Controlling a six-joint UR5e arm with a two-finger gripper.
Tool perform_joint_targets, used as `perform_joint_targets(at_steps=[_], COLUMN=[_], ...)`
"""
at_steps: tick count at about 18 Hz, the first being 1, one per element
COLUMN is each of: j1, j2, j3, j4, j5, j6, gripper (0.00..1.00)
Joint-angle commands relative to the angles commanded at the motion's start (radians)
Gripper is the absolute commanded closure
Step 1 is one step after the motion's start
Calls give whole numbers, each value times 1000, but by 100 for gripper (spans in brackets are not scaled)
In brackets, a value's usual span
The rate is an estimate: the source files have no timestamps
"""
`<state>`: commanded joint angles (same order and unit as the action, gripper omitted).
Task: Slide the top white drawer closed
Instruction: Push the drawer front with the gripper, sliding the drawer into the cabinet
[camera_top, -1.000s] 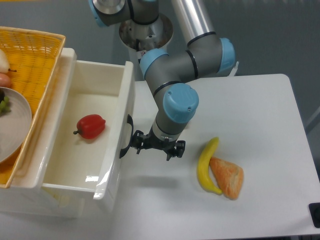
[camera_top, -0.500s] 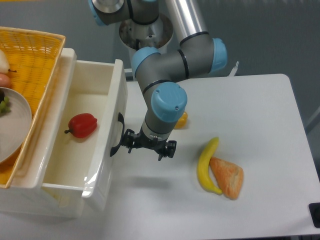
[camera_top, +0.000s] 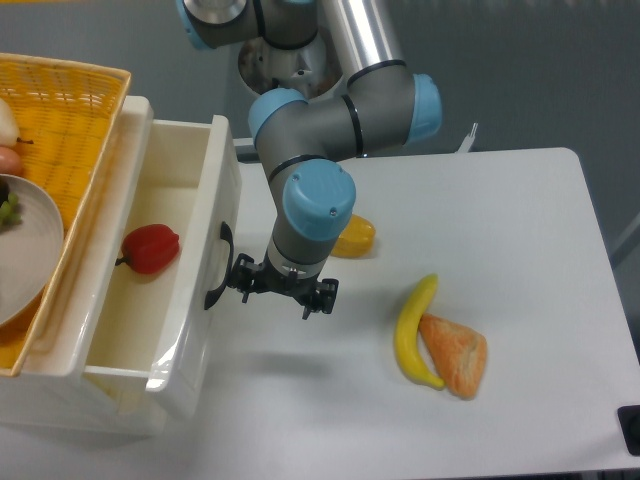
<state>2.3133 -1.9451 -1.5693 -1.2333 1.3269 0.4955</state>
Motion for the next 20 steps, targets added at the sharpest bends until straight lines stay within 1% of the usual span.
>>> perform_joint_targets(at_steps=[13,20], j1=[-35,-57], j2=[3,15], j3=[2,3], j4=[-2,2], j5=[3,3], j6=[-9,-23], gripper=[0,0])
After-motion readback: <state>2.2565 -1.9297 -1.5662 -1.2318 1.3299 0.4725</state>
